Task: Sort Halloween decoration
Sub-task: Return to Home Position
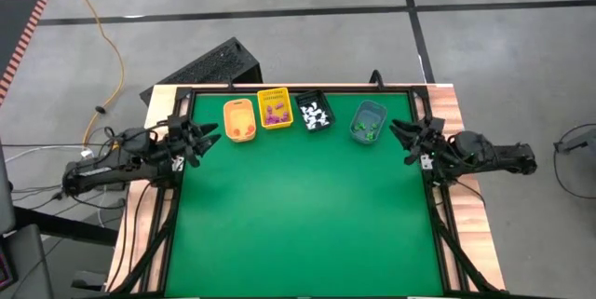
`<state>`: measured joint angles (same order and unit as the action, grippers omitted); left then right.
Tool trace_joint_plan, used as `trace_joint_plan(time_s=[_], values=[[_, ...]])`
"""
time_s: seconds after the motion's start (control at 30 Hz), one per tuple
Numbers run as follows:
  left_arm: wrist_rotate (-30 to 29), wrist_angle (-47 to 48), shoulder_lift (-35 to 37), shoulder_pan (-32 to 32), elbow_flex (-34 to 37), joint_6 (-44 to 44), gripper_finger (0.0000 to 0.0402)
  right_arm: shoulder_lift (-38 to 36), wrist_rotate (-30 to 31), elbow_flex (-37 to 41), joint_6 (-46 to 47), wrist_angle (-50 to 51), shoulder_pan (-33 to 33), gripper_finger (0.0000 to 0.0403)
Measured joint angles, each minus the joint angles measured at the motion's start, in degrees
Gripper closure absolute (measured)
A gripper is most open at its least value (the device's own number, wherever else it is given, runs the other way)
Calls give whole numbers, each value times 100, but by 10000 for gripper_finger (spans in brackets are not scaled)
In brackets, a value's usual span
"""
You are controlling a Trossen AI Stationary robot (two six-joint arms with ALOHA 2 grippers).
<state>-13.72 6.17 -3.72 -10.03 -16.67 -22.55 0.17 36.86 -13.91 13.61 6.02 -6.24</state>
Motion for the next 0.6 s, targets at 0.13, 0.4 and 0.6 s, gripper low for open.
trace_joint_plan(time_s=[0.13, 0.4, 0.6], values=[[-449, 547, 306, 297, 2, -41, 170, 72, 60, 196, -47, -74, -13, 276], [-852, 805, 353, 820, 4, 186, 170, 26, 50, 1150, 149, -905, -47, 276], [-762, 891, 338, 1188, 8, 255, 170, 31, 55, 1339, 106, -1141, -157, 276]])
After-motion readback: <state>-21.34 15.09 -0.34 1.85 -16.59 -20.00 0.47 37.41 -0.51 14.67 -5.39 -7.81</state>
